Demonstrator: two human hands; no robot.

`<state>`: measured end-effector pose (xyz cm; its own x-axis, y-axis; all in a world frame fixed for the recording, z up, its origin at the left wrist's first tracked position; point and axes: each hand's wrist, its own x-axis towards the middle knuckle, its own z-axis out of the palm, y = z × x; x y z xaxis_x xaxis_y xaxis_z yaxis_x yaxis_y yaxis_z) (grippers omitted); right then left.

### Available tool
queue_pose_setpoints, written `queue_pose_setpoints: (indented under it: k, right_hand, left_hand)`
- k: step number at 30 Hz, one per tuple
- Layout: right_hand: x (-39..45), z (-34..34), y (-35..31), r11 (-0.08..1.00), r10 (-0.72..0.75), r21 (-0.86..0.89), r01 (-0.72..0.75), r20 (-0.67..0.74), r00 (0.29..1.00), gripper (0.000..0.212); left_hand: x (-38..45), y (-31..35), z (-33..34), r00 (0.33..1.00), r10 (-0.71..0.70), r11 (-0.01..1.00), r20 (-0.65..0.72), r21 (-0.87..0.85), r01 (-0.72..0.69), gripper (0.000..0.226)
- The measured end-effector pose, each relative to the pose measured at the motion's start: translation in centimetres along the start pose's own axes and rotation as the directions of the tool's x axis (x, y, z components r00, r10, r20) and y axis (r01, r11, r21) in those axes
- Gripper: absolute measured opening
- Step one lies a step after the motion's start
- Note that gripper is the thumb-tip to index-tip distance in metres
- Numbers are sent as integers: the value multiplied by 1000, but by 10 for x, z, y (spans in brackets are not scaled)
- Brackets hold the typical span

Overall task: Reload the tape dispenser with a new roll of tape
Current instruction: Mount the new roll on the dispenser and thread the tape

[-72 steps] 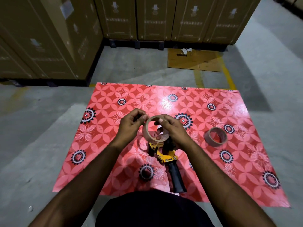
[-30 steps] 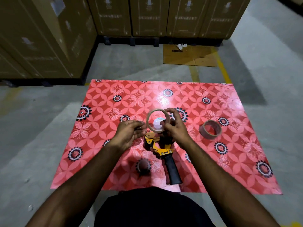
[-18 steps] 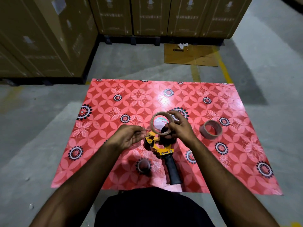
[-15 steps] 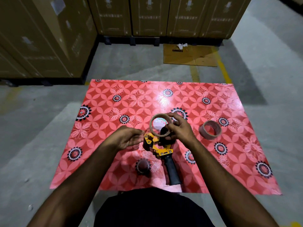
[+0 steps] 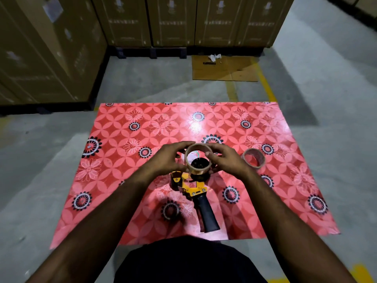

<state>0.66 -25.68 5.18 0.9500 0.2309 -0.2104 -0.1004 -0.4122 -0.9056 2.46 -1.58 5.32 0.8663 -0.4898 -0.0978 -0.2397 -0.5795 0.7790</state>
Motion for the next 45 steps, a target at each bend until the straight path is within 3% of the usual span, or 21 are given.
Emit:
queue_pose_setpoints:
  k: [2,5,7,10,20,28,33,38,42,45]
  right_hand:
    - [-4,-9,6,1000,-4,15,3,69,998,52]
    - [-6,-8,15,986,-59,-148,74,99,993,87]
    - [-2,-5,18,968,-72,-235,86,67,995,92]
    - [1,4,21,946,-104,-307,103,13,994,90]
    - [2,7,36,956,-47,-291,46,4,999,86]
    - [6,3,35,931,-24,-364,34,31,999,85]
    - [4,1,30,896,-41,-439,63,59,997,109]
    - [10,4,24,852,-108,-507,131,75,991,99]
    - [8,9,19,835,-186,-514,197,74,980,81]
    - [7,9,19,809,-194,-550,208,85,977,85]
  left_hand:
    - [1,0,7,1000,-11,998,-9,-63,11,80]
    - [2,-4,16,999,-40,993,-21,-109,38,79]
    - [7,-6,21,998,-57,992,-23,-118,54,80]
    - [8,-9,25,996,-90,994,-27,-64,88,78]
    - [18,-20,36,990,-139,989,12,62,138,78]
    - [21,-23,39,987,-157,987,34,24,157,87]
    - [22,-23,38,986,-163,986,46,-29,165,99]
    - [22,-25,35,990,-135,990,34,-37,136,94]
    - [21,-26,32,994,-105,989,18,104,102,89]
    - [20,-24,31,998,-37,957,43,288,23,95]
